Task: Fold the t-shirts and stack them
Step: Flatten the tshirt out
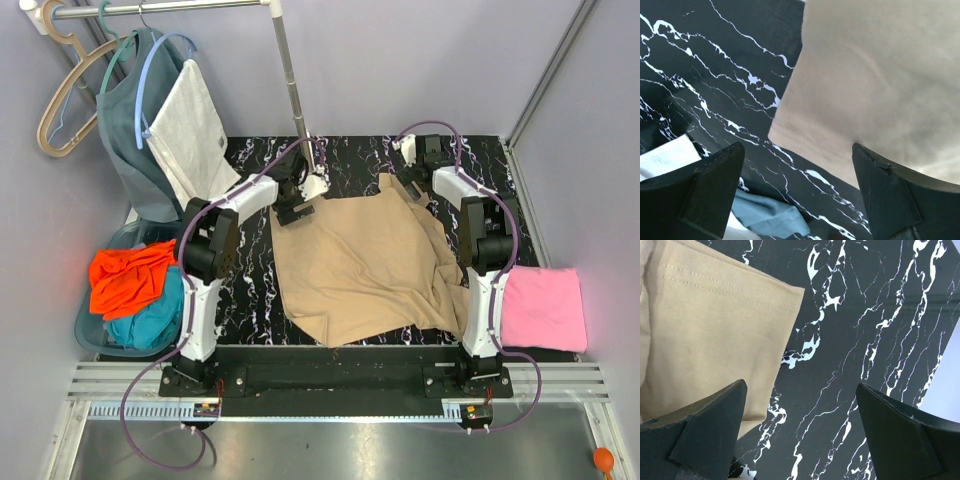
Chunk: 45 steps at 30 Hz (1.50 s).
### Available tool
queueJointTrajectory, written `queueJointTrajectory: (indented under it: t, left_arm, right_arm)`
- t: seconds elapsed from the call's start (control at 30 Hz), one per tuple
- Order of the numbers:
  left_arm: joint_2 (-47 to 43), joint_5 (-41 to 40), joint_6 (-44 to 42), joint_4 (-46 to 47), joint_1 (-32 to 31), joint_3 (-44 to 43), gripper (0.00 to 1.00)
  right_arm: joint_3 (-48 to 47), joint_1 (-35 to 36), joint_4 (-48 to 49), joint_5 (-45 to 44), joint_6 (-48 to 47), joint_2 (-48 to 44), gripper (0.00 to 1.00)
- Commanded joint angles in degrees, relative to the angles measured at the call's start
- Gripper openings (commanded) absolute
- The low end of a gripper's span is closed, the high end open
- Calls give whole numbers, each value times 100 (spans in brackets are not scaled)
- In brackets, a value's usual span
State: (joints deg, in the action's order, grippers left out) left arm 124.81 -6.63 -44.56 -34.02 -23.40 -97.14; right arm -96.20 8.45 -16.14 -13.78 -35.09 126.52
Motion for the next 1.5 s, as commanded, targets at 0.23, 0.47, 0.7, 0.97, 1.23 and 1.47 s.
queueJointTrajectory:
  t: [0.23, 0.47, 0.7, 0.97, 1.23, 1.47]
  left_arm:
    - [298, -400, -422, 238, 142, -270, 92]
    - [351, -505, -519, 299, 169, -253, 91]
    - [509, -751, -852, 510, 265, -323, 91]
    - [860, -1050, -1230, 791, 450, -832, 91]
    - [1168, -1314, -1635, 1204, 512, -1201, 91]
    - [1326, -1507, -1934, 1573, 555, -1351, 91]
  right_arm:
    - [-179, -36, 533, -283, -367, 268, 98]
    - [-469, -45, 761, -414, -472, 637, 98]
    - [-803, -177, 1034, -792, -841, 1023, 97]
    - [-1093, -282, 1333, -1065, -1149, 1235, 98]
    - [-1453, -291, 1561, -1241, -1421, 1472, 98]
    - [-1849, -291, 1799, -1443, -1764, 1753, 98]
